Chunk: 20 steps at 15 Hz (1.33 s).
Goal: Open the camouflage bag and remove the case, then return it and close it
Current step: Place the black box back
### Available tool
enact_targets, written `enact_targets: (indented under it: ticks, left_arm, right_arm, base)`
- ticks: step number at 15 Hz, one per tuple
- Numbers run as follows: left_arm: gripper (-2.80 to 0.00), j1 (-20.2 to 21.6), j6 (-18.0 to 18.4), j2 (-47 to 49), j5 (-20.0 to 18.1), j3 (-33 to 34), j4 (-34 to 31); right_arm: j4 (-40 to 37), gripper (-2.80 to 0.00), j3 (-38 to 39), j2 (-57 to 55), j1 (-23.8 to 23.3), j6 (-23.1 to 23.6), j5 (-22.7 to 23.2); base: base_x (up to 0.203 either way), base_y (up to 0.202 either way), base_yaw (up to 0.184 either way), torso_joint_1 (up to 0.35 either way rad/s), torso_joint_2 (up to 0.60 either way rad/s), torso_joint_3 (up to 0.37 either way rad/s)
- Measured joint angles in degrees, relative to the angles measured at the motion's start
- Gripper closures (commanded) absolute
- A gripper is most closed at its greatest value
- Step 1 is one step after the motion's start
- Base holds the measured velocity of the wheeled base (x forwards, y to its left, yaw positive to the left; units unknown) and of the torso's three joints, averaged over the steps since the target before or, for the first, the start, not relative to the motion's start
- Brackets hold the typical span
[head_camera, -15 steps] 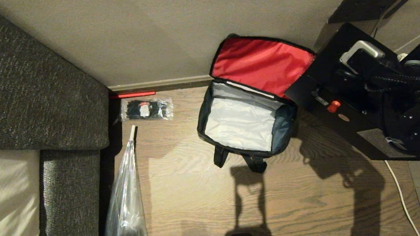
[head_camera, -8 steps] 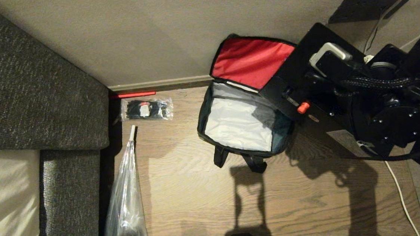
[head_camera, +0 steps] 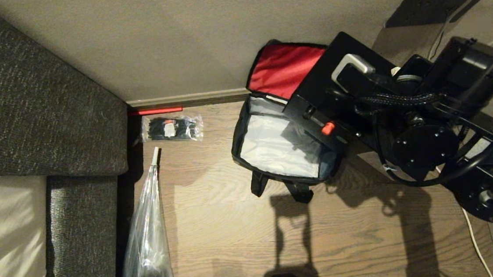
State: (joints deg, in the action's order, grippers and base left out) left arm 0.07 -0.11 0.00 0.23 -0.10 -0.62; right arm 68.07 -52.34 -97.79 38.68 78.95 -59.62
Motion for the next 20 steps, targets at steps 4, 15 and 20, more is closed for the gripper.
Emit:
enact_targets:
  ticks: [4,15,20]
  left_arm:
    - [0.0,0.0,-0.05,0.0,0.01,0.0,0.02]
    - [0.0,0.0,0.0,0.0,0.01,0.0,0.0]
    - [0.0,0.0,0.0,0.0,0.01,0.0,0.0]
  right_arm:
    - [0.32,0.0,-2.63,-3.13,0.79,-0.11,0.22]
    - [0.23,0.0,-13.06,-13.29,3.24,-2.73,3.38]
    - [-0.65,0.0,-15.84,-16.76,3.96,-5.88,4.7]
  base:
    - [0.0,0.0,0.0,0.0,0.0,0.0]
    - [0.0,0.0,0.0,0.0,0.0,0.0]
    - [0.0,0.0,0.0,0.0,0.0,0.0]
